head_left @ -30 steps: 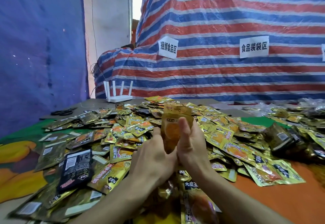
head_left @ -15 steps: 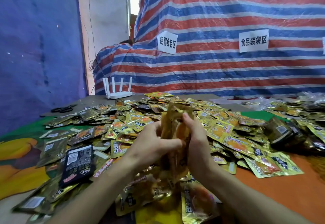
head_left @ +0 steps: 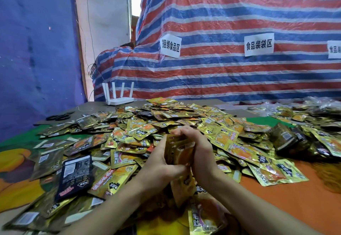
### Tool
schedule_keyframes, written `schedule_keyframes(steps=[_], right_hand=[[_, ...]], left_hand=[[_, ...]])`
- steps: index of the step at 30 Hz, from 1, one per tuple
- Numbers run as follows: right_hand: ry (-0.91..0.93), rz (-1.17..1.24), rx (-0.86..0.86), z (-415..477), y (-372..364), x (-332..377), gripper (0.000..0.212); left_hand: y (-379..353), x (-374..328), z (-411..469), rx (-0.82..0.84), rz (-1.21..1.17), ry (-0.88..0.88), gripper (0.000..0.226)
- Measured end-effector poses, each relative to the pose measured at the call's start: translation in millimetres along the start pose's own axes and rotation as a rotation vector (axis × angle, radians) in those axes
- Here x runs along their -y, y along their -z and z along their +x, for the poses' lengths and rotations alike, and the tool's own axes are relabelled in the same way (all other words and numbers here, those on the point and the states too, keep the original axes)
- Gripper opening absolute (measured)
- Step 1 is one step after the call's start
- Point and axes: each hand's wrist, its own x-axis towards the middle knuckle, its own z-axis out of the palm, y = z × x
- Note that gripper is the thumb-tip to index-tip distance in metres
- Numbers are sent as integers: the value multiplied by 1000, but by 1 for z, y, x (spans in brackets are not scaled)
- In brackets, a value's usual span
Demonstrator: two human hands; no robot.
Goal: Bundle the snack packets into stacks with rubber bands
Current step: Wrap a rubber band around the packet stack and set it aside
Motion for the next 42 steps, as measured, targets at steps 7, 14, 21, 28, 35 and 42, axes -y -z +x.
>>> schedule_keyframes(steps=[7,14,21,28,35,42], right_hand=[[107,-493,-210,2,16,33,37],[-75,-1254,-228,-38,111,90,7],[-575,-2004,-278,-79,199,144,12],[-603,-2049,-297,-95,219,140,15],[-441,-2021,-370,-99,227,136,7],[-319,-1830,-439,-100,230,138,16]], left_hand=[[-5,-4,-8,-63,59,10,33],[-17,1,-11,117,123,-184,62],[-17,3,-6,135,112,-224,54],[-15,2,-3,125,152,-226,59],[-15,2,-1,114,121,-222,61],[-12,4,0,121,105,-204,55]])
